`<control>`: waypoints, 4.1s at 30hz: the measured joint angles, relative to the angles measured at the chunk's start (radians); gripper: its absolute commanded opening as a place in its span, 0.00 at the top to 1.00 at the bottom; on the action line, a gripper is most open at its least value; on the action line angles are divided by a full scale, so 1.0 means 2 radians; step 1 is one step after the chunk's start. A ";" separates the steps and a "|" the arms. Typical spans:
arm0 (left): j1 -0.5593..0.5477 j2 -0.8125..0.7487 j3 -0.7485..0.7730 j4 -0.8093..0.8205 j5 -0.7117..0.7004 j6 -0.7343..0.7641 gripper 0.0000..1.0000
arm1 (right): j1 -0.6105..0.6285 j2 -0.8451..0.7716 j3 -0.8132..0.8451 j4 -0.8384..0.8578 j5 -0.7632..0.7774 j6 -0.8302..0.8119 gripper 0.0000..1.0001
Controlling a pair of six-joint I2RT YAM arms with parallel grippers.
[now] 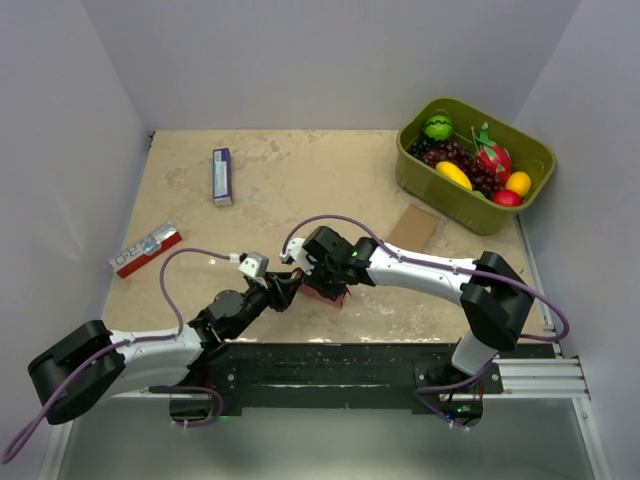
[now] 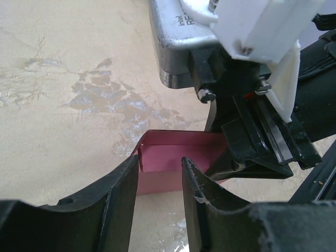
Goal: Fold the paper box
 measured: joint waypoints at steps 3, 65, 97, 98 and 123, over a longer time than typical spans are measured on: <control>0.000 0.000 0.000 0.000 -0.001 0.001 0.56 | 0.000 0.000 0.000 0.000 0.000 0.000 0.92; 0.057 0.089 0.000 0.077 0.092 0.052 0.80 | -0.001 0.000 0.000 0.000 0.000 0.000 0.93; 0.070 0.103 0.000 0.108 0.137 0.071 0.95 | -0.002 0.000 0.000 0.001 0.000 0.000 0.93; 0.070 0.103 0.000 0.110 0.139 0.071 0.97 | -0.002 0.000 0.000 0.001 0.000 0.000 0.93; 0.096 -0.031 0.000 0.020 0.090 0.062 0.28 | -0.002 0.000 0.000 0.002 0.000 0.000 0.82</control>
